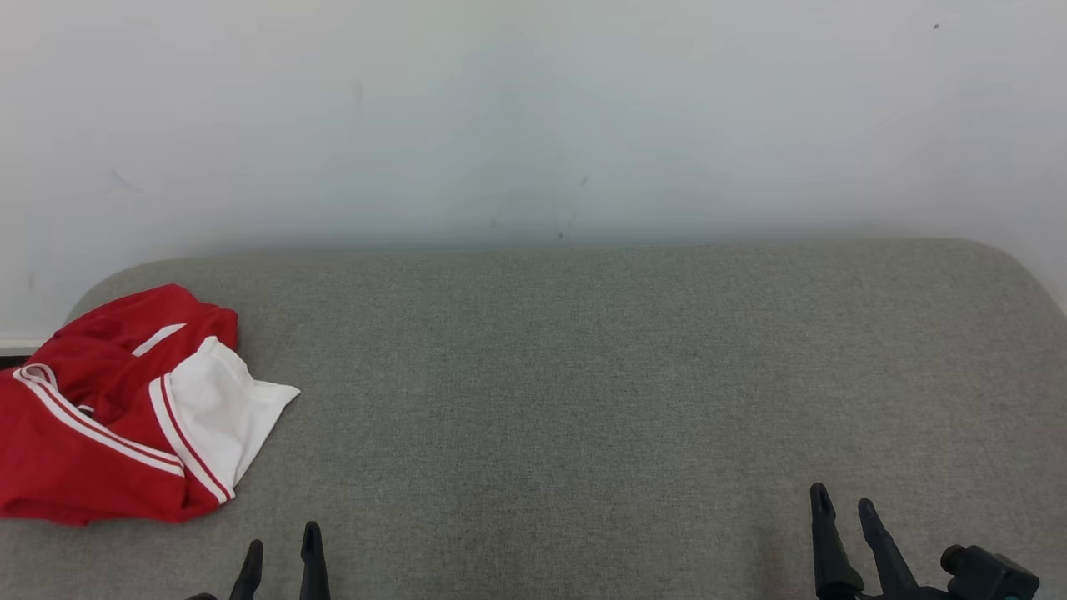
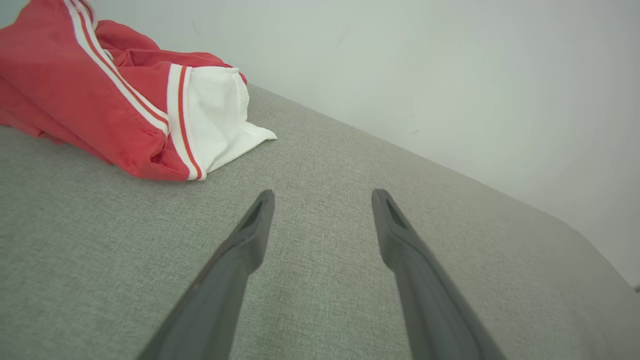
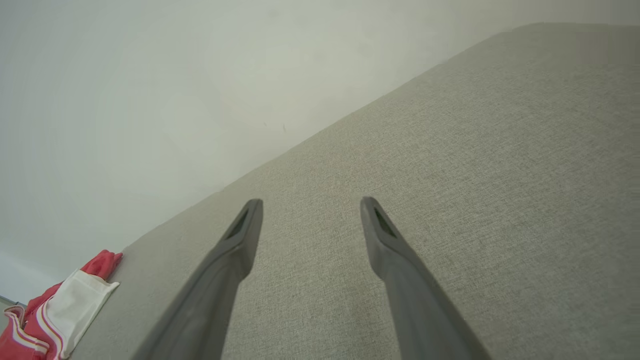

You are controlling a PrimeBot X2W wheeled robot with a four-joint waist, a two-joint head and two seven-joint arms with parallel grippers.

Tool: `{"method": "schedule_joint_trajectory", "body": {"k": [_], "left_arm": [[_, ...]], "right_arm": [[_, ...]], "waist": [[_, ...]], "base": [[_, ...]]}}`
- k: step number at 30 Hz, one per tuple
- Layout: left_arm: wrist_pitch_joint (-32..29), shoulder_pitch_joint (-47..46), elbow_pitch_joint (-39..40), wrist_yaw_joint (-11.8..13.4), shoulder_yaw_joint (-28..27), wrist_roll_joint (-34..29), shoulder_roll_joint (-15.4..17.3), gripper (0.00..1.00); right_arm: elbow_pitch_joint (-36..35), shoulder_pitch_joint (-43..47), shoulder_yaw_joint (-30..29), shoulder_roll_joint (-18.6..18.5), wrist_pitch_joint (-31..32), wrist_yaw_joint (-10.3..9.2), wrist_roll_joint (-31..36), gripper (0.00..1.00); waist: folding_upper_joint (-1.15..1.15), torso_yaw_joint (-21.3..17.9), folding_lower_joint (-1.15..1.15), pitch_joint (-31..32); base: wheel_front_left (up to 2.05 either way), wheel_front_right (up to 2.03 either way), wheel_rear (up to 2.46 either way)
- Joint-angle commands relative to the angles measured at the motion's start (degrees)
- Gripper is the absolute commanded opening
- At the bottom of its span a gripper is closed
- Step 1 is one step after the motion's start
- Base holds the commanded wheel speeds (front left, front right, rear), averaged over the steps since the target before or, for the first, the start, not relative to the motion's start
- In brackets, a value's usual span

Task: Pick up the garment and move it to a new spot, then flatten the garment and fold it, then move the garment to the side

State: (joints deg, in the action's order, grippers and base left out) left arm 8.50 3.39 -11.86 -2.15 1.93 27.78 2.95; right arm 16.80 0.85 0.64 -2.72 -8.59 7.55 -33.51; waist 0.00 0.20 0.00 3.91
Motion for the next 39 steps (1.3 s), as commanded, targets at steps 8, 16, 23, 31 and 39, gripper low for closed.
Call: {"method": "schedule_joint_trajectory", "body": {"k": [8,16,23,31,39], "left_arm": [[1.66,0.89,0.91,0.77,0.88,-6.17,0.74,1.00],[2.58,1.00,1.05,1.13,1.36,-9.93,1.03,1.00],[3.44,1.19,0.59,0.92,1.31,-12.55,1.00,1.00],[4.39,1.93,0.33,0.74,1.07,-15.69,0.76,1.00],[5.38,2.48,-0.42,0.73,0.74,-18.67,0.36,1.00]], "right_arm": [[-0.69,0.72,-0.69,-0.19,-1.57,-0.08,9.57,1.00],[0.27,1.03,-0.51,-0.20,-2.49,-0.08,15.21,1.00],[1.19,1.39,-0.38,-0.21,-3.32,-0.09,19.81,1.00],[1.94,1.46,0.18,-0.22,-4.31,-0.10,24.27,1.00],[2.31,1.86,0.72,-0.23,-5.28,-0.10,27.94,1.00]], "waist": [[0.00,0.05,0.00,0.56],[0.00,0.12,0.00,0.87],[0.00,0.12,0.00,1.15],[0.00,0.01,0.00,1.66],[0.00,-0.04,0.00,2.28]], "base": [[0.00,0.00,0.00],[0.00,0.00,0.00],[0.00,0.00,0.00],[0.00,0.00,0.00],[0.00,0.00,0.00]]}}
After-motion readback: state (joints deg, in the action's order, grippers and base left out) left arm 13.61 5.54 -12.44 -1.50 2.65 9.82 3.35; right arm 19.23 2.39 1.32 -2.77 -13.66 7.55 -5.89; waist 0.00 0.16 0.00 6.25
